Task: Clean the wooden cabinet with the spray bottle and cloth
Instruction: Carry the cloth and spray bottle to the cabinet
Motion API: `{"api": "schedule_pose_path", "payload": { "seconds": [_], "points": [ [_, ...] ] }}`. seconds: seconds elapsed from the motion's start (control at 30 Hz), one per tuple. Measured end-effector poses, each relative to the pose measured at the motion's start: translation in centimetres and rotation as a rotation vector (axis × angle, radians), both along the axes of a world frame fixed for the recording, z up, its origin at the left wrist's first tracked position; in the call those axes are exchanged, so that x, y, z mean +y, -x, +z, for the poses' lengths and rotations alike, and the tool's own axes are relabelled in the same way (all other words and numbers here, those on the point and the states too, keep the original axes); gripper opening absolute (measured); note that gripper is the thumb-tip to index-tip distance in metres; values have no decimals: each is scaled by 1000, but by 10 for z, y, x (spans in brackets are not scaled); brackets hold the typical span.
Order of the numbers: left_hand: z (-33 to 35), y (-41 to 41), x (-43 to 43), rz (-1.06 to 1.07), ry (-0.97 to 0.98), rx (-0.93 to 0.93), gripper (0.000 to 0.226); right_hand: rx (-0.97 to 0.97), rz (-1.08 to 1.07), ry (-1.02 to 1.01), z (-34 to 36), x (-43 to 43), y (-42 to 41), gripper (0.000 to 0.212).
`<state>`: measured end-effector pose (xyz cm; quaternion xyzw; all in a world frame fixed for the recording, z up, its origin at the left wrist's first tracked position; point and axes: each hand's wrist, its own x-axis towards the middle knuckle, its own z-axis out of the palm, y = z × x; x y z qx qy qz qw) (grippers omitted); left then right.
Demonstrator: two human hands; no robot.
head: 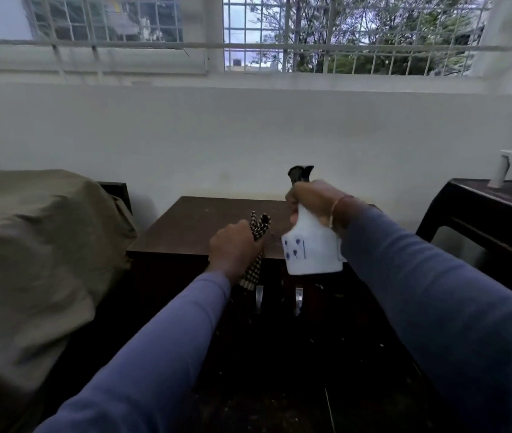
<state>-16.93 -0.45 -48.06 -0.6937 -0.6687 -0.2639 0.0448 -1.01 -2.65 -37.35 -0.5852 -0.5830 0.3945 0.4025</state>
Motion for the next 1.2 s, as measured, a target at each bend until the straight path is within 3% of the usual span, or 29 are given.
{"api": "schedule_pose_path", "payload": {
  "seconds": [0.17, 0.3, 0.6, 0.83, 0.93, 1.03, 1.2],
  "points": [
    [-3, -1, 2, 2, 1, 5, 47, -14, -17, 14, 14, 14, 7, 20],
    [-2, 1, 3, -10, 4, 22, 44, -81, -82, 39, 10, 0, -20, 11],
    [-2, -3, -4, -29, -54, 66, 36, -193, -442, -13, 26, -45, -136, 12],
    [3, -2, -11, -42, -10, 59, 44, -124, -422, -3, -4, -64, -148, 12],
    [8, -1, -14, -66, 3, 60, 42, -54, -492, 10, -30, -77, -159, 8],
    [10, -3, -22, -59, -40, 17, 43, -17, -565, 38, -57, -106, -160, 16],
    [12, -10, -44, -47, -89, -99, 46, -28, -406, 49, -91, -133, -100, 8]
  ]
}}
